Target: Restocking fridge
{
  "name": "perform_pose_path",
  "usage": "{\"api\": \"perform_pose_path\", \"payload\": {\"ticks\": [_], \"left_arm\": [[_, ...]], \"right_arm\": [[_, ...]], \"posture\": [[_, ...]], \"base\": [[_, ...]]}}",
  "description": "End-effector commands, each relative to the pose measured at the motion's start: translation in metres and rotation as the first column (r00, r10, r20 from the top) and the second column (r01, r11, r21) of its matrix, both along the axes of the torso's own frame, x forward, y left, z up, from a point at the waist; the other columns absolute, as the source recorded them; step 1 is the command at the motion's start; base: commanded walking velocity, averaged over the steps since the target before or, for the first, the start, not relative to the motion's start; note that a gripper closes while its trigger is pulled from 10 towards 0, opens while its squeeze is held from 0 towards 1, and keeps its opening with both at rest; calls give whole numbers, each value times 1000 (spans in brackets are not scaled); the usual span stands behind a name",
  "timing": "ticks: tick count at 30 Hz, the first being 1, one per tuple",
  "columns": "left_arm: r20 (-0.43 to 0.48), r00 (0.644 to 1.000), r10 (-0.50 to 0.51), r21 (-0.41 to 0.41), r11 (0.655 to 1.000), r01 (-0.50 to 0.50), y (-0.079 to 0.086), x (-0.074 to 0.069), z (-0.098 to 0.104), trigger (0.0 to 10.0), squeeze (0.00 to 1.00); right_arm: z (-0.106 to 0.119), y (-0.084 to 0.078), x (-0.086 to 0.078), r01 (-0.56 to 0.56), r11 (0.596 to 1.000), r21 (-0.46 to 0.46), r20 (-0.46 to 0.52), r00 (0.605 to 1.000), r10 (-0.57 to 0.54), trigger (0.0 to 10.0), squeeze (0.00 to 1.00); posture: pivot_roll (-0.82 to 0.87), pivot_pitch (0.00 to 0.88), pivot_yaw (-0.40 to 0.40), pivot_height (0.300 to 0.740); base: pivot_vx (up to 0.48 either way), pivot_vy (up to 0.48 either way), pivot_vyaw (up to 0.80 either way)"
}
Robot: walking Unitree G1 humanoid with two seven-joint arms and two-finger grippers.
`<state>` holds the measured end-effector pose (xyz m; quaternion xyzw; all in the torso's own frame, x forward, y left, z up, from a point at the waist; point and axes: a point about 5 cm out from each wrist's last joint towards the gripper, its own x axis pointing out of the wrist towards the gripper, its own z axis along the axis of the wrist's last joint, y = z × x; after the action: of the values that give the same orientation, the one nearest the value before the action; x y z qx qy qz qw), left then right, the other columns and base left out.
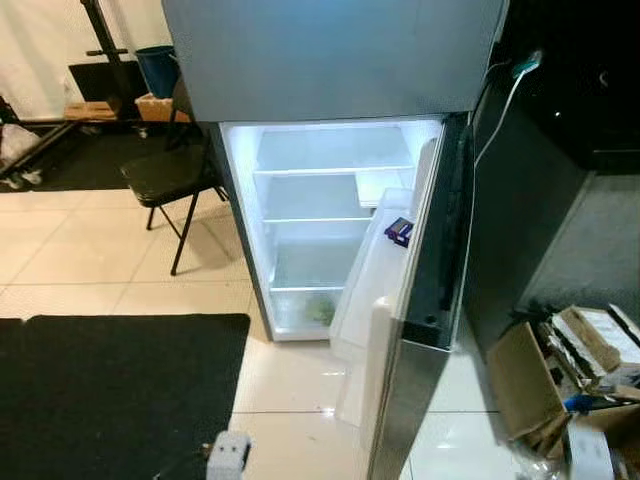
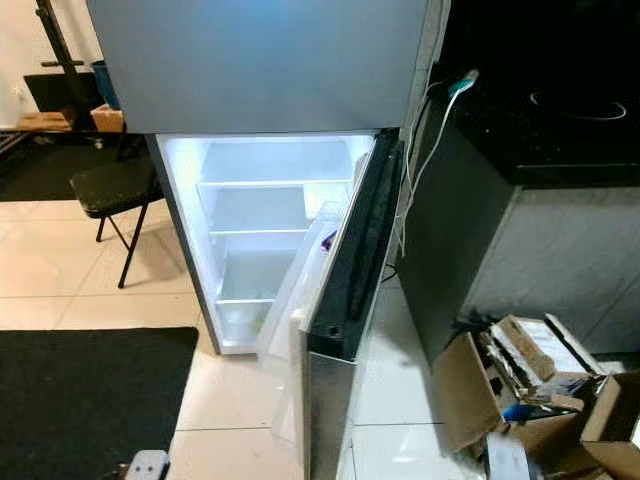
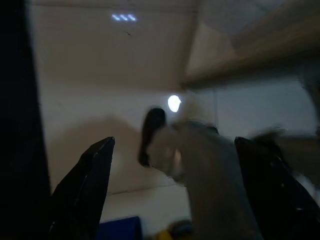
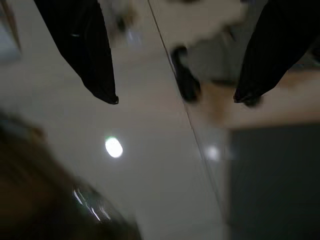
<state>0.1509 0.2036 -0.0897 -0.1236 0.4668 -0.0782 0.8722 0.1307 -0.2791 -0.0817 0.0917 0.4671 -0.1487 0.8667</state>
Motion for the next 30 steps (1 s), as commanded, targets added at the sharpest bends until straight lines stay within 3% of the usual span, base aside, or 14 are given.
{"api": "perform_pose_path", "payload": {"ticks": [1, 4, 8, 11, 12, 15, 16, 19, 22, 26, 30], "left_arm": [[48, 996, 78, -9, 997, -78, 11, 13, 7, 10000, 0], [55, 998, 0, 37, 999, -2, 13, 19, 10, 10000, 0], [50, 997, 63, 20, 998, -64, 10, 15, 8, 10000, 0], [3, 994, 108, -1, 994, -108, 0, -3, -2, 10000, 0], [3, 994, 108, -1, 994, -108, 0, -3, -2, 10000, 0], [-69, 993, 100, -8, 995, -100, -9, -26, -12, 10000, 0], [-69, 993, 100, -8, 995, -100, -9, -26, -12, 10000, 0], [-98, 993, 66, -12, 998, -68, -16, -36, -16, 10000, 0], [-96, 994, 53, -21, 998, -55, -18, -35, -15, 10000, 0], [-60, 998, -3, -25, 1000, 2, -24, -21, -12, 10000, 0], [-39, 999, -11, -24, 1000, 10, -26, -12, -9, 10000, 0]], "right_arm": [[1, 3, 5, 33, 999, 33, 34, 999, -34, 10000, 0], [5, -3, 10, -25, 999, -19, 33, 999, 26, 10000, 0], [9, -5, 16, -61, 998, -20, 74, 995, 62, 10000, 0], [15, -3, 28, -72, 997, 10, 148, 987, 70, 10000, 0], [15, -3, 28, -72, 997, 10, 148, 987, 70, 10000, 0], [26, 1, 50, -117, 992, 56, 253, 962, 99, 10000, 0], [26, 1, 50, -117, 992, 56, 253, 962, 99, 10000, 0], [35, 10, 71, -177, 982, 63, 313, 938, 149, 10000, 0], [39, 13, 79, -200, 978, 55, 332, 928, 171, 10000, 0], [47, 22, 95, -239, 969, 61, 386, 901, 198, 10000, 0], [49, 26, 99, -267, 961, 74, 404, 889, 216, 10000, 0]], "posture": [[-35, 0, 4, 740], [-34, 0, 4, 740], [-40, 0, -16, 740], [-46, 0, -29, 740], [-46, 0, -29, 740], [-36, 0, -34, 740], [-36, 0, -34, 740], [-40, 0, -40, 740], [-34, 0, -45, 740], [-28, 0, -44, 740], [-29, 0, -41, 740]], "base": [[0, 0, 0], [0, 0, 0], [0, 0, 0], [0, 0, 0], [0, 0, 0], [0, 0, 517], [0, 0, 775], [0, 0, 758], [0, 0, 756], [0, 0, 753], [0, 0, 753]]}}
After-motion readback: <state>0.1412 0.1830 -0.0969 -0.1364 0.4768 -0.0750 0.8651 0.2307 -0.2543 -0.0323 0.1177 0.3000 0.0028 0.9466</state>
